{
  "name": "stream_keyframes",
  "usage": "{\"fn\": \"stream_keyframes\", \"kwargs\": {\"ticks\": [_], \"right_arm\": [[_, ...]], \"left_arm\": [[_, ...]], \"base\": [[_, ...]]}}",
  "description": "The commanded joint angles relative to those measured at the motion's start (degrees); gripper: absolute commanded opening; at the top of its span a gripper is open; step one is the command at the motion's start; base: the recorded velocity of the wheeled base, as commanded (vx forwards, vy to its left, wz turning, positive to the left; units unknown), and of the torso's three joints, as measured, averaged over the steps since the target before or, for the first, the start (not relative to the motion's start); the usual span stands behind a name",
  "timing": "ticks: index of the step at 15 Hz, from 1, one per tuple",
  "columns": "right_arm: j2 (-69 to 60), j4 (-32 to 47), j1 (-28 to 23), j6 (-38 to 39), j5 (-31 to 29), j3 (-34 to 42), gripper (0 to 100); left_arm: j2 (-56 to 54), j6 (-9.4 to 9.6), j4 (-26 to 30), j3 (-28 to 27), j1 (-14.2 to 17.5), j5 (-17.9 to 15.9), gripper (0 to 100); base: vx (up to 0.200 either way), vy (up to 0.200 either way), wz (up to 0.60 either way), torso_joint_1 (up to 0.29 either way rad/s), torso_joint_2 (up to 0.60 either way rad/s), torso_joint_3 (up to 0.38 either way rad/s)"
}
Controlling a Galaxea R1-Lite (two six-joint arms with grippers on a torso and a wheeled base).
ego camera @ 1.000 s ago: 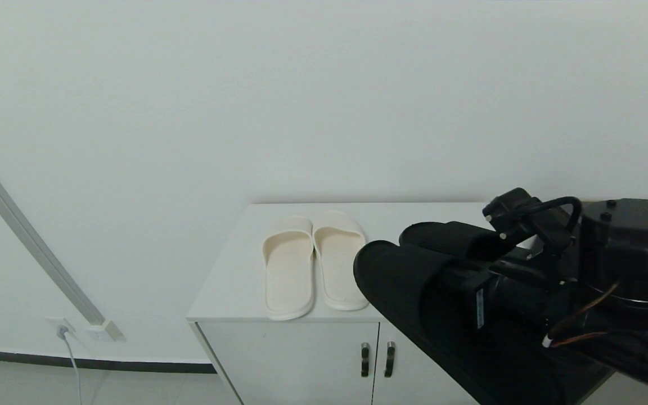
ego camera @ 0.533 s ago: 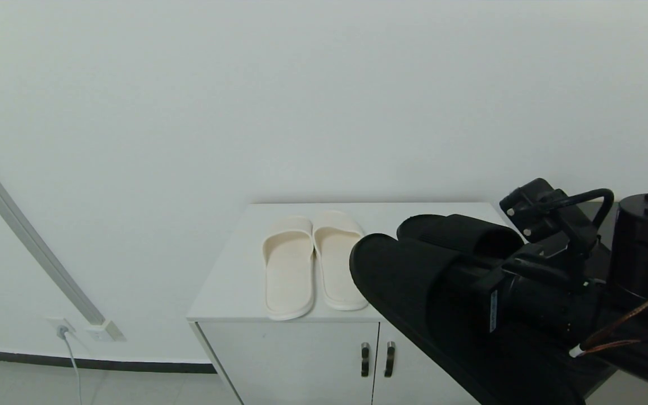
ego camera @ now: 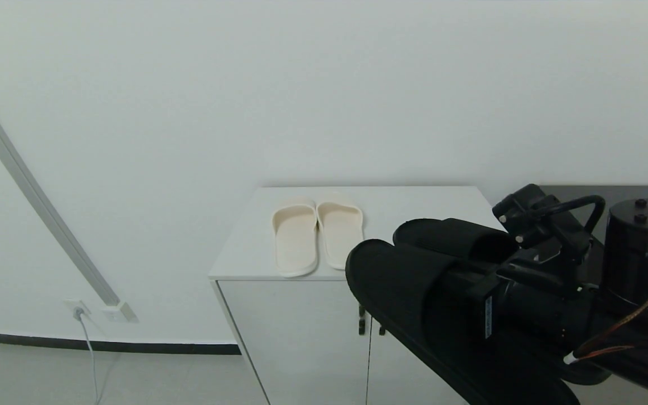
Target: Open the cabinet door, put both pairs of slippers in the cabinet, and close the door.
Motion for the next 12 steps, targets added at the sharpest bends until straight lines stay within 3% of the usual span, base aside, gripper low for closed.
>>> {"fn": "stream_keyframes", "kwargs": {"ticks": [1, 5, 12], "right_arm": [[0.47, -0.03, 0.16, 0.01, 0.01, 0.26, 0], [0.29, -0.03, 0.16, 0.01, 0.01, 0.52, 0], [0.11, -0.30, -0.10, 0.19, 0.36, 1.84, 0]], "left_arm": [[0.07, -0.02, 0.00, 0.00, 0.00, 0.02, 0], [0.07, -0.02, 0.00, 0.00, 0.00, 0.02, 0], [0.07, -0.02, 0.00, 0.00, 0.00, 0.02, 0]], "base": [[-0.200, 0.000, 0.00, -0.002, 0.00, 0.017], [-0.200, 0.000, 0.00, 0.004, 0.00, 0.001], [0.000, 0.000, 0.00, 0.000, 0.00, 0.000]]}}
